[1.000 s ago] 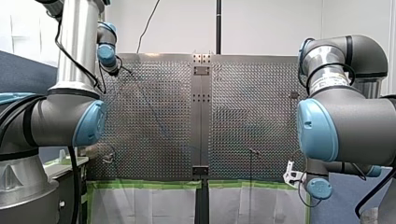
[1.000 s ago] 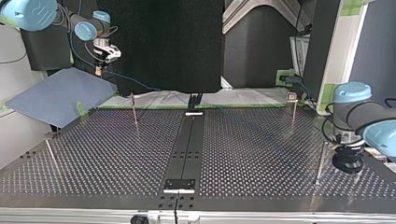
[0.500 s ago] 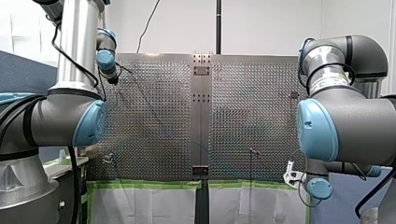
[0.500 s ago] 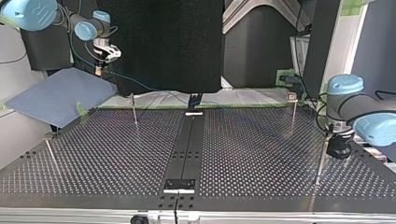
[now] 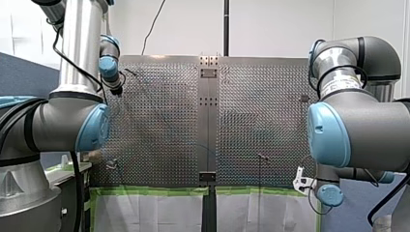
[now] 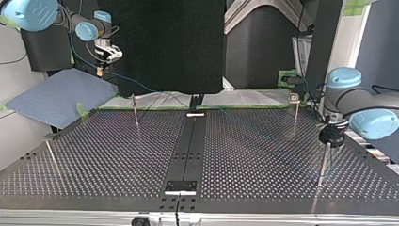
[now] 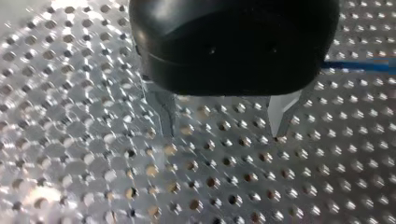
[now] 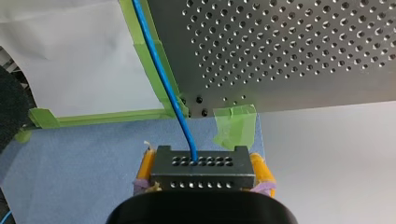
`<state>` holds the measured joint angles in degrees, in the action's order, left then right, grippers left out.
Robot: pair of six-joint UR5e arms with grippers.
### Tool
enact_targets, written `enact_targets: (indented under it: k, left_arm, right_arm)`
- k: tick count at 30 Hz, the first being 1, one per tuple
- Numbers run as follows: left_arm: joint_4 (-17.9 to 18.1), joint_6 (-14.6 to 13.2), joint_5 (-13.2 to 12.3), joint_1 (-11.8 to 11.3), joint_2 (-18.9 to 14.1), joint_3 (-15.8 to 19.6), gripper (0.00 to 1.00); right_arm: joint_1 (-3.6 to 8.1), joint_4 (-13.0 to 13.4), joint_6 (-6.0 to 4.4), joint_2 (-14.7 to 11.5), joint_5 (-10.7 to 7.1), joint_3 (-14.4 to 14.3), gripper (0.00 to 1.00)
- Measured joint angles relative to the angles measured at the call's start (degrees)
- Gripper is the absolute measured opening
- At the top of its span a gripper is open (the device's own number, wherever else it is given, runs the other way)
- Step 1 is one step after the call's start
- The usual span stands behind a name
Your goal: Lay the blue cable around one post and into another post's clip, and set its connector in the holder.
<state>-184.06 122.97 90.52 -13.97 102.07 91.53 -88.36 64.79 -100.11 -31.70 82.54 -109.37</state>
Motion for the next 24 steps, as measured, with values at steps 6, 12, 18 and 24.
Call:
enact_targets:
  k: [6,12,18,24]
  left_arm:
    - [-1.15,-1.48,0.99,0.02,0.05,0.99,0.98]
    - [-2.37,-2.46,0.95,0.67,1.44,1.07,0.98]
    - [-3.52,-4.96,1.63,1.53,4.07,1.09,0.98]
    - [-2.47,-4.84,1.67,1.66,4.63,1.09,0.98]
  right_arm:
    - [-0.15,-0.01,-0.01,0.0,0.0,0.0,0.0]
    - [-0.27,-0.01,-0.01,0.0,0.0,-0.01,0.0]
    - [-0.35,-0.08,-0.05,0.0,0.0,0.01,0.0]
    - [-0.37,-0.09,-0.02,0.0,0.0,0.02,0.0]
